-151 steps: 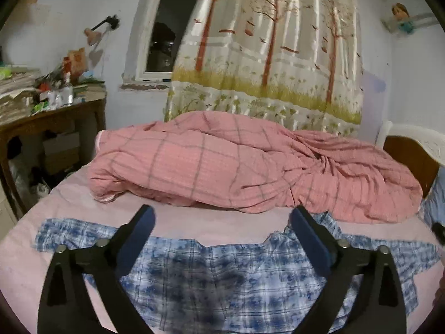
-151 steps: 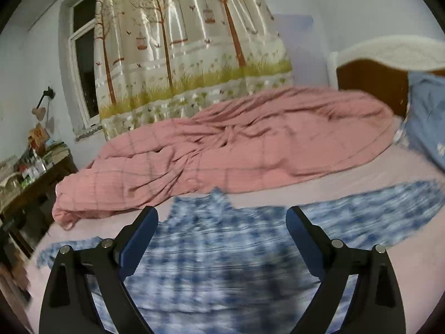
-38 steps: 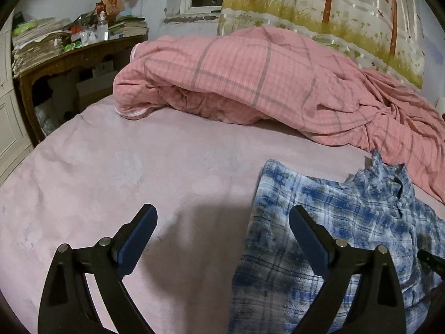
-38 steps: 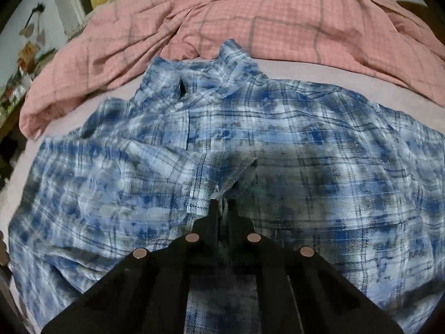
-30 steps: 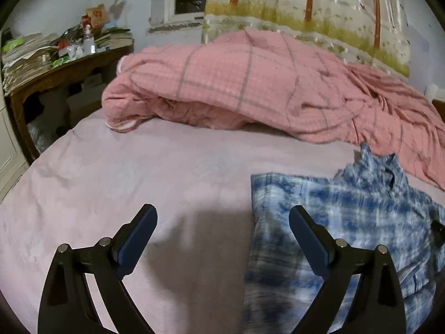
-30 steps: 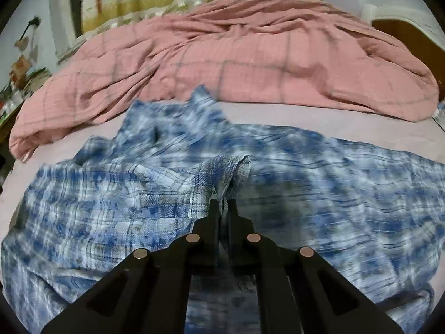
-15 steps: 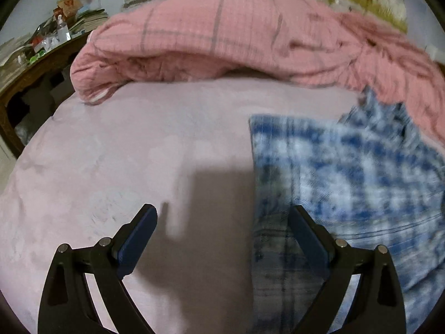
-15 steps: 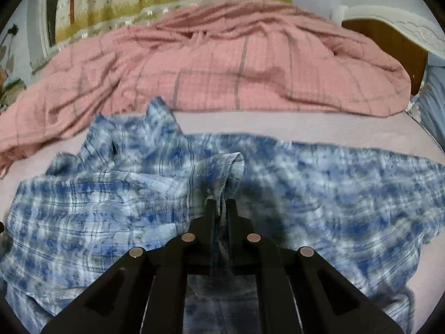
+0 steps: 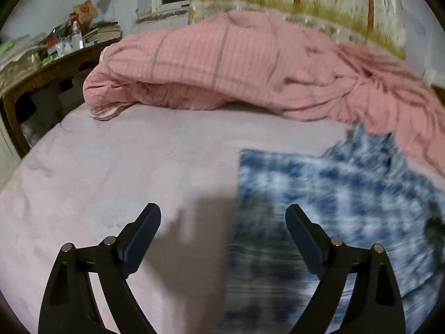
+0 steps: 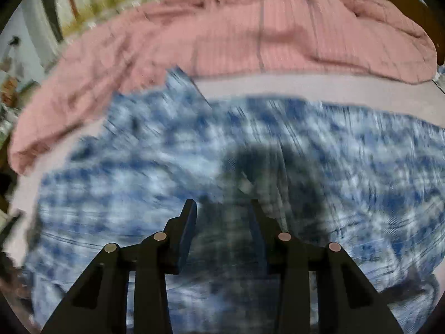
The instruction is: Fold large clothes
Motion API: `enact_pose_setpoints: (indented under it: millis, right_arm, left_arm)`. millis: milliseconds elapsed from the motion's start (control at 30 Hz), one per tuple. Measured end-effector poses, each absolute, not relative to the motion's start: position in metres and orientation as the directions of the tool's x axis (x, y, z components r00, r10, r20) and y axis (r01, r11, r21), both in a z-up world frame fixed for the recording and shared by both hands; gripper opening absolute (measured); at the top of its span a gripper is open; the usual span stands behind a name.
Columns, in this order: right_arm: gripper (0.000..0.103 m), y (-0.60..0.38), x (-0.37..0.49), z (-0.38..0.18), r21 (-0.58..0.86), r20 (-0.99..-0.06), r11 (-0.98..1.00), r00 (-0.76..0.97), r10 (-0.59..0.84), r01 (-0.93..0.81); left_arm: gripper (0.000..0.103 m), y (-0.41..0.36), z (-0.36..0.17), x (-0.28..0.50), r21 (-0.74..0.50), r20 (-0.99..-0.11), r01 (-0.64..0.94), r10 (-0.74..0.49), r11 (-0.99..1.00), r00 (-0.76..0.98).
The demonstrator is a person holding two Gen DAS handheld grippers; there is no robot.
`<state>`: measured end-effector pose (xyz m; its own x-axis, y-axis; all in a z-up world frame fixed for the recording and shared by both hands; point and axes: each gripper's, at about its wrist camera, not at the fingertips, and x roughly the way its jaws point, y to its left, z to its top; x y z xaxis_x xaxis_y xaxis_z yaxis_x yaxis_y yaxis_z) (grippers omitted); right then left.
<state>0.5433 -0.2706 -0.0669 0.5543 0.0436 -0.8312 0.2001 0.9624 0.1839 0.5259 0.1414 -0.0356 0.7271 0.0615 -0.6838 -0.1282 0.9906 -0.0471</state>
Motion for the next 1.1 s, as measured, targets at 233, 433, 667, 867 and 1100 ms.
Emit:
enact_pose_setpoints:
  millis: [233, 433, 667, 867, 1100]
  right_arm:
    - [0.039, -0.273, 0.540, -0.057, 0.139, -0.817, 0.964, 0.576, -0.018, 0.226]
    - [0.053, -0.328, 0.489, 0.004, 0.272, -0.712, 0.917, 0.702, -0.014, 0.293]
    - [0.081, -0.437, 0.407, 0.045, 0.138, -0.628, 0.915, 0.748, -0.215, 0.379]
    - [0.085, -0.569, 0.336, 0.019, 0.115, -0.637, 0.858, 0.700, -0.323, 0.501]
    - [0.085, -0.711, 0.289, -0.025, 0.202, -0.717, 0.670, 0.574, -0.395, 0.714]
  left_arm:
    - [0.082, 0.110, -0.078, 0.548, 0.084, -0.772, -0.048, 0.095, 0.995, 0.629]
    - [0.082, 0.117, -0.053, 0.533, 0.054, -0.712, -0.046, 0.071, 0.997, 0.699]
    - [0.093, 0.119, 0.025, 0.488, -0.043, -0.488, -0.035, 0.010, 0.998, 0.873]
    - [0.094, 0.121, 0.029, 0.489, 0.015, -0.460, -0.055, 0.055, 0.998, 0.886]
    - [0.095, 0.126, -0.005, 0.510, 0.060, -0.512, -0.096, 0.113, 0.994, 0.852]
